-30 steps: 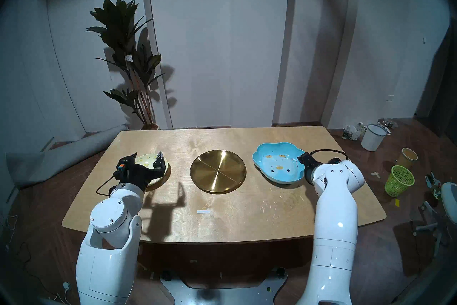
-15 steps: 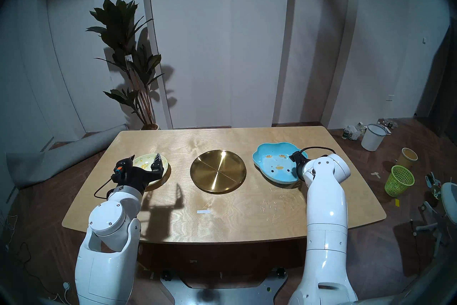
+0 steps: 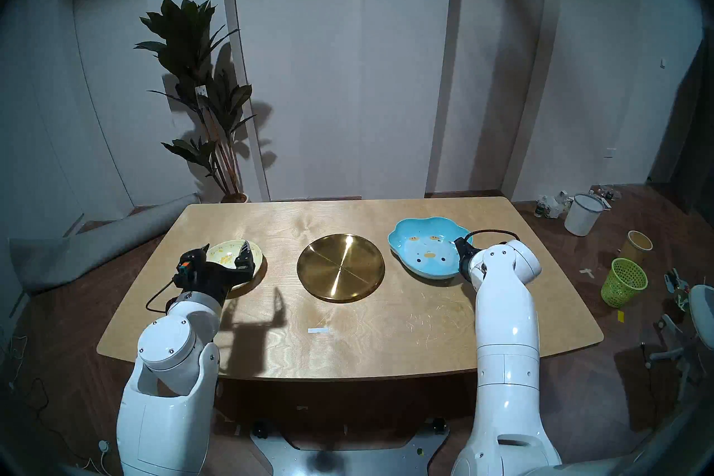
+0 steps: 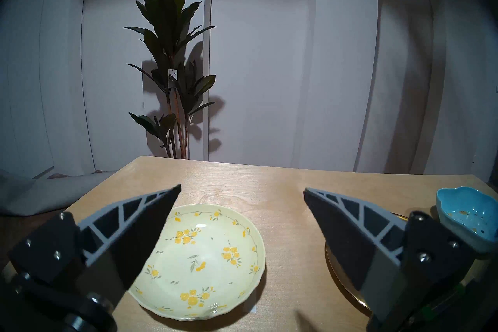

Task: Stack the plates into one stack

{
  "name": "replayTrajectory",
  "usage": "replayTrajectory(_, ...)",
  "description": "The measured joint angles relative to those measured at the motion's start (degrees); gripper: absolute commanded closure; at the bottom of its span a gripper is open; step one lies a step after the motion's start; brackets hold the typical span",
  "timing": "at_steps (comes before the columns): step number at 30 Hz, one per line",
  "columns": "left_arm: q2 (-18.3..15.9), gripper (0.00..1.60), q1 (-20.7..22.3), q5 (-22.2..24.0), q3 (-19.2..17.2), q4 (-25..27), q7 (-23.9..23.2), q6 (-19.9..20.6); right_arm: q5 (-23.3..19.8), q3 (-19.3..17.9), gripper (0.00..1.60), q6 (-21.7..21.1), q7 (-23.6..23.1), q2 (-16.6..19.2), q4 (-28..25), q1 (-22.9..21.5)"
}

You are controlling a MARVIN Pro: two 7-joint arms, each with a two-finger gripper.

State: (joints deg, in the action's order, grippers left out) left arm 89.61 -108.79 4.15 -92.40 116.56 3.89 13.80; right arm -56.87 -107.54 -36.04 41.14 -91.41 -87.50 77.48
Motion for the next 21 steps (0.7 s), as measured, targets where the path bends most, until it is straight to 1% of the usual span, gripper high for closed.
replayTrajectory(3,0.1,0.0,-0.1,0.0,0.0,0.1,0.0,0.0,0.0,0.0,1.6,0.3,-0.4,0.0,-0.3,0.3)
replayTrajectory(7,0.1,0.0,-0.2,0.1,0.0,0.1,0.1,0.0,-0.8,-0.4,1.6,0.6,-1.3,-0.5,-2.2,1.0)
replayTrajectory(15,0.1,0.0,-0.4,0.0,0.0,0.2,0.2,0.0,-3.3,-0.6,1.6,1.0,-3.5,-2.0,-7.4,1.2)
replayTrajectory(21,0.1,0.0,-0.7,-0.3,0.2,0.6,0.2,0.0,-4.5,-0.2,1.6,0.7,-3.9,-2.7,-10.9,1.1)
